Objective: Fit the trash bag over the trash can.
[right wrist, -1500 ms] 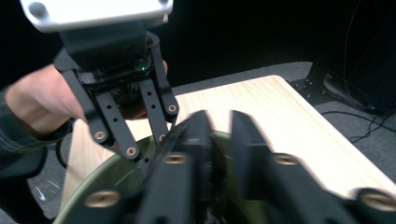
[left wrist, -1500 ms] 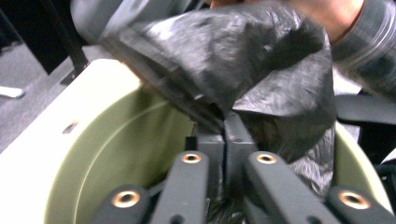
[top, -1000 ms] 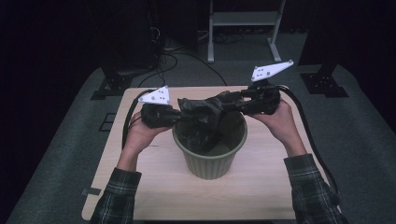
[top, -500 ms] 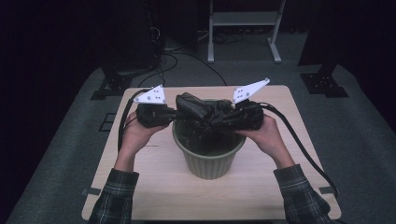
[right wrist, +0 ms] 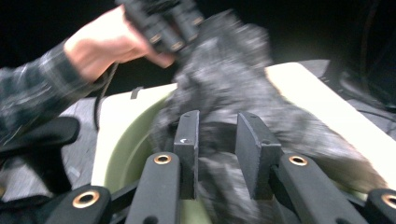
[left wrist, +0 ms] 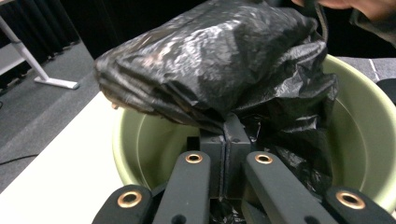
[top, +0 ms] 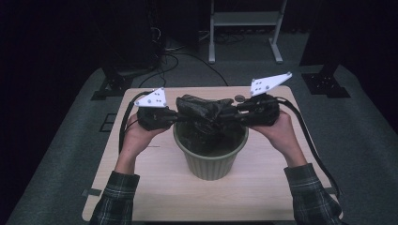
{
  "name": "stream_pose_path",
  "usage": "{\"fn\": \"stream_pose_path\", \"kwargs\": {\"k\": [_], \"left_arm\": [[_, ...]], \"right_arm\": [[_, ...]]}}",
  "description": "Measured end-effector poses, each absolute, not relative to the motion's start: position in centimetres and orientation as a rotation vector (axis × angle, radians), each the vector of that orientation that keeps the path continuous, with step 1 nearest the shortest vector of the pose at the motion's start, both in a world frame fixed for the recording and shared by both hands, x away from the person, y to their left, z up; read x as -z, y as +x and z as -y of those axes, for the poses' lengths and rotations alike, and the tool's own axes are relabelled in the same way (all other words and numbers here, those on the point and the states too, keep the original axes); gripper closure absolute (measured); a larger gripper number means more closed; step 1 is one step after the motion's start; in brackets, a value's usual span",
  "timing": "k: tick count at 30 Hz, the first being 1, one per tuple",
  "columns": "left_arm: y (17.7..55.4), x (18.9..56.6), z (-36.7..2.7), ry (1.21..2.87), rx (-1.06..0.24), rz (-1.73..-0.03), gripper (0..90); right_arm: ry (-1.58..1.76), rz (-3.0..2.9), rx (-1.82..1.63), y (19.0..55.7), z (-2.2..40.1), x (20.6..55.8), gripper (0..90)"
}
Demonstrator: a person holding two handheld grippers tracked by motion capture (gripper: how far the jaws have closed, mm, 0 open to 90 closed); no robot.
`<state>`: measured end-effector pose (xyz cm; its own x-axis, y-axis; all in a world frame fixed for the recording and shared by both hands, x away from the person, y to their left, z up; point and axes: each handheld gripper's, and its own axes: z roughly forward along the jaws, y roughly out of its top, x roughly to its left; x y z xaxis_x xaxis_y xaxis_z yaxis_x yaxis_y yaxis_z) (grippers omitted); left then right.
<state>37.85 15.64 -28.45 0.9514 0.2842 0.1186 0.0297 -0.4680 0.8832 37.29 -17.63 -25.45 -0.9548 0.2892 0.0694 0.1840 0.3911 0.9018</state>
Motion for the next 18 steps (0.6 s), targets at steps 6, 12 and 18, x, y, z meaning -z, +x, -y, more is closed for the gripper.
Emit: {"fn": "stream_pose_path", "kwargs": {"k": [6,12,18], "left_arm": [[37.7,28.5,-15.9,2.043,-0.294,-0.209,89.1],[37.8,28.6,-15.9,2.043,-0.291,-0.212,89.1],[37.7,28.7,-15.7,2.047,-0.291,-0.205,89.1]], "right_arm": [[0.547,-2.474,-1.632,40.1,19.0,25.3,66.5],[0.551,-2.531,-1.654,41.0,17.8,26.5,61.2],[0.451,-2.589,-1.627,39.7,15.7,27.5,54.3]]}}
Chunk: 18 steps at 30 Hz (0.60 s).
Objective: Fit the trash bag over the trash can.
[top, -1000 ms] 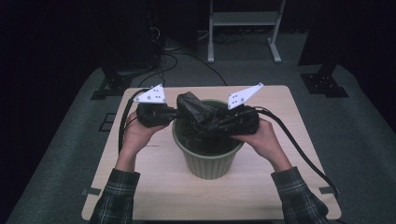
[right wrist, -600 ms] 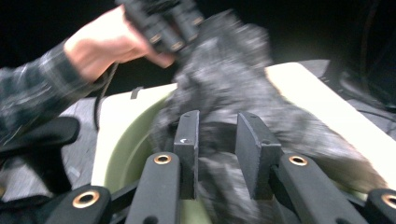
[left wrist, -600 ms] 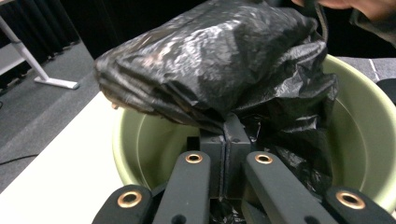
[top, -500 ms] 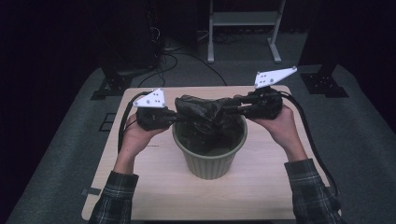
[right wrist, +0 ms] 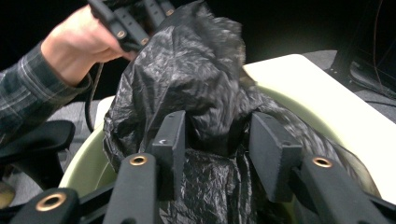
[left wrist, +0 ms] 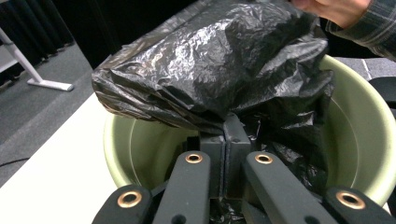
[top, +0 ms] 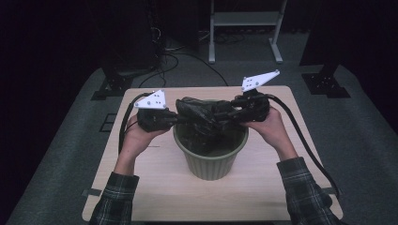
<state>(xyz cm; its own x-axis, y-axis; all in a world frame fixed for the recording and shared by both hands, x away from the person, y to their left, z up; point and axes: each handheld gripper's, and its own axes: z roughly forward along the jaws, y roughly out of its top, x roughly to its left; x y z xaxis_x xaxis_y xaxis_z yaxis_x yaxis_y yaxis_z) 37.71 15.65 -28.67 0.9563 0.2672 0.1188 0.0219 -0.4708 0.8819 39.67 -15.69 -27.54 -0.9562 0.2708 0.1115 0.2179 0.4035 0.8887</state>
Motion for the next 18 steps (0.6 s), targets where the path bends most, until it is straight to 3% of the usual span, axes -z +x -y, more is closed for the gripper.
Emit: {"fn": "stream_pose_path", "kwargs": {"k": [3,9,10,12,14,18], "left_arm": [[37.6,28.7,-15.6,2.053,-0.294,-0.201,89.1],[37.7,28.8,-15.5,2.055,-0.296,-0.207,88.7],[37.7,28.8,-15.6,2.049,-0.296,-0.219,86.1],[37.6,28.7,-16.0,2.032,-0.318,-0.276,66.2],[37.3,28.2,-16.6,1.993,-0.333,-0.302,53.3],[36.2,26.7,-17.4,1.970,-0.382,-0.297,47.9]], "right_arm": [[0.431,-2.593,-1.631,39.4,15.5,27.6,53.5],[0.383,-2.584,-1.670,38.7,16.1,27.0,87.8],[0.382,-2.587,-1.658,38.7,16.1,26.9,89.6],[0.396,-2.591,-1.627,38.5,16.3,26.9,89.8],[0.414,-2.581,-1.588,38.3,16.3,26.9,89.8],[0.447,-2.556,-1.530,38.2,16.1,26.9,89.9]]}}
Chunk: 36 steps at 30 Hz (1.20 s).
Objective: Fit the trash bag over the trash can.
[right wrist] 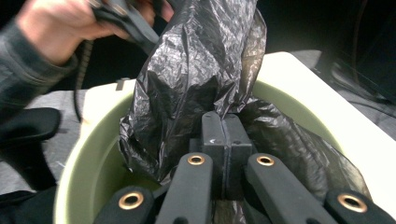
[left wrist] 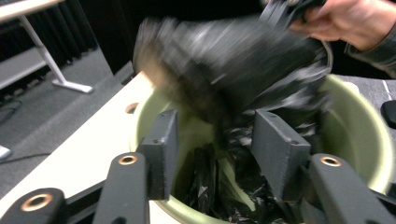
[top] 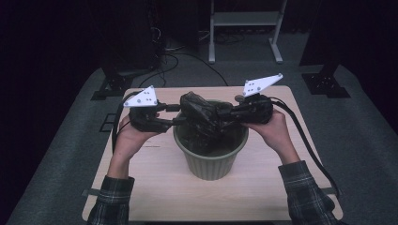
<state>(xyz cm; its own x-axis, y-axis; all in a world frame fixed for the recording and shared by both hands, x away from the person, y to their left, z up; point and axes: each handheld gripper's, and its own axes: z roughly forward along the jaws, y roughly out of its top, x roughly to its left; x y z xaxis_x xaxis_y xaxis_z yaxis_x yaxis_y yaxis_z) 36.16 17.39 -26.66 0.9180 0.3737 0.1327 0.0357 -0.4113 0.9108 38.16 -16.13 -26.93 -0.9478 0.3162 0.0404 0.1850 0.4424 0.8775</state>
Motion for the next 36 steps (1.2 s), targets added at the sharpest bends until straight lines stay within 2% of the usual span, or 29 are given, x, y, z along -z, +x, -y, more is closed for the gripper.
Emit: {"fn": "stream_pose_path", "kwargs": {"k": [4,8,17,19,24,26,28,30,36], "left_arm": [[35.2,25.2,-17.2,1.935,-0.398,-0.263,48.1],[35.2,24.8,-15.3,1.971,-0.394,-0.227,49.9],[37.1,28.1,-11.9,2.021,-0.248,-0.215,52.3],[37.1,28.4,-11.6,2.037,-0.236,-0.202,57.7],[36.7,28.5,-11.6,2.066,-0.230,-0.138,82.3],[36.5,28.6,-11.8,2.070,-0.234,-0.123,89.2],[36.4,28.8,-12.2,2.075,-0.246,-0.130,89.6],[36.3,28.9,-12.8,2.072,-0.258,-0.125,89.6],[35.6,28.9,-14.2,2.057,-0.266,-0.104,89.6]], "right_arm": [[0.463,-2.560,-1.489,38.2,15.9,27.3,89.8],[0.429,-2.561,-1.522,38.0,15.4,27.4,89.8],[0.378,-2.554,-1.658,37.7,15.0,26.8,89.8],[0.354,-2.560,-1.668,37.5,14.5,26.5,89.8],[0.285,-2.580,-1.703,36.9,12.9,26.1,89.7],[0.254,-2.587,-1.709,36.6,12.6,26.1,83.7],[0.242,-2.603,-1.706,36.5,12.6,26.2,73.2],[0.240,-2.611,-1.688,36.3,13.1,26.0,68.5],[0.337,-2.540,-1.729,36.7,16.2,25.3,68.1]]}}
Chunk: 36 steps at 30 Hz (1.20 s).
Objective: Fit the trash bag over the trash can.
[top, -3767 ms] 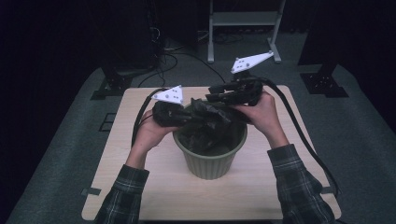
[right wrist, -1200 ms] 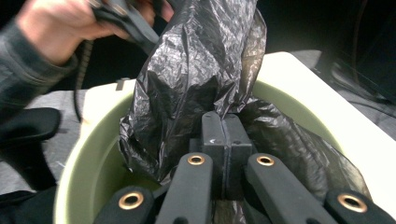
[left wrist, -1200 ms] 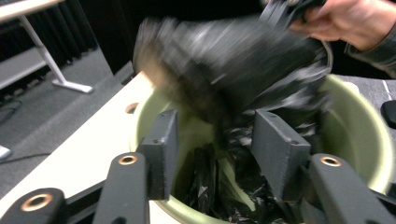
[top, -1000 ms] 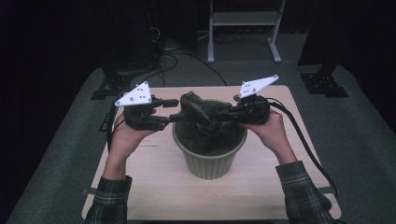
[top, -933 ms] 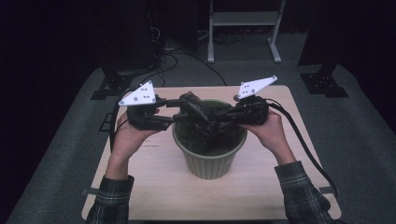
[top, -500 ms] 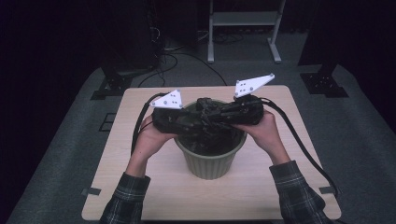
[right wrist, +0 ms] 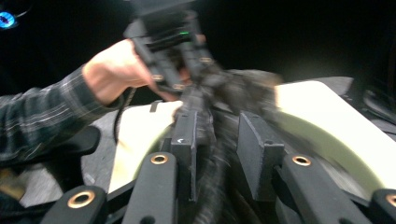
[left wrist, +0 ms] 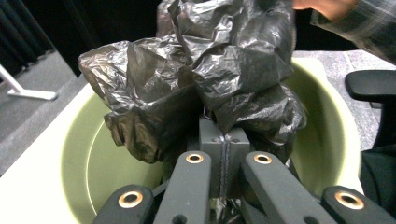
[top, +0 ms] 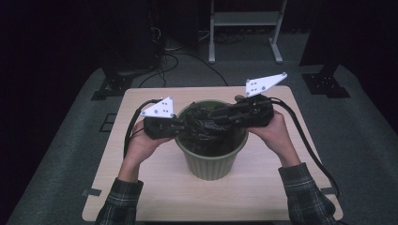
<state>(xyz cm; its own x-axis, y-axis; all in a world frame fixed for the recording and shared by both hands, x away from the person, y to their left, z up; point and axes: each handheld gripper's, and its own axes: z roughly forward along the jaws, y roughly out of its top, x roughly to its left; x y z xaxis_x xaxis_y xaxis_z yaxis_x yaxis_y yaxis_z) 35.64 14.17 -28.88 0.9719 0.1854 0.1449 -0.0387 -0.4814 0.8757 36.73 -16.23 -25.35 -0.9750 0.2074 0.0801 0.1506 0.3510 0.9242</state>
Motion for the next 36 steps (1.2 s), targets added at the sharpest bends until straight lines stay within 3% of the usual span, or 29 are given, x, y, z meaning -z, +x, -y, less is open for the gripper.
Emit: {"fn": "stream_pose_path", "kwargs": {"k": [19,20,24,25,36], "left_arm": [[35.4,28.8,-12.7,2.068,-0.267,-0.056,89.6],[35.4,28.8,-12.7,2.067,-0.266,-0.056,89.6],[35.4,28.8,-12.6,2.064,-0.262,-0.057,89.6],[35.4,28.8,-12.7,2.066,-0.265,-0.060,89.5],[35.8,28.9,-15.1,2.047,-0.314,-0.131,89.6]], "right_arm": [[0.302,-2.572,-1.774,37.7,13.9,24.7,65.1],[0.300,-2.575,-1.770,37.7,13.8,24.7,65.9],[0.278,-2.602,-1.734,37.6,13.4,24.7,88.1],[0.278,-2.604,-1.723,37.6,13.4,24.8,89.9],[0.343,-2.572,-1.720,37.4,15.6,25.0,90.0]]}}
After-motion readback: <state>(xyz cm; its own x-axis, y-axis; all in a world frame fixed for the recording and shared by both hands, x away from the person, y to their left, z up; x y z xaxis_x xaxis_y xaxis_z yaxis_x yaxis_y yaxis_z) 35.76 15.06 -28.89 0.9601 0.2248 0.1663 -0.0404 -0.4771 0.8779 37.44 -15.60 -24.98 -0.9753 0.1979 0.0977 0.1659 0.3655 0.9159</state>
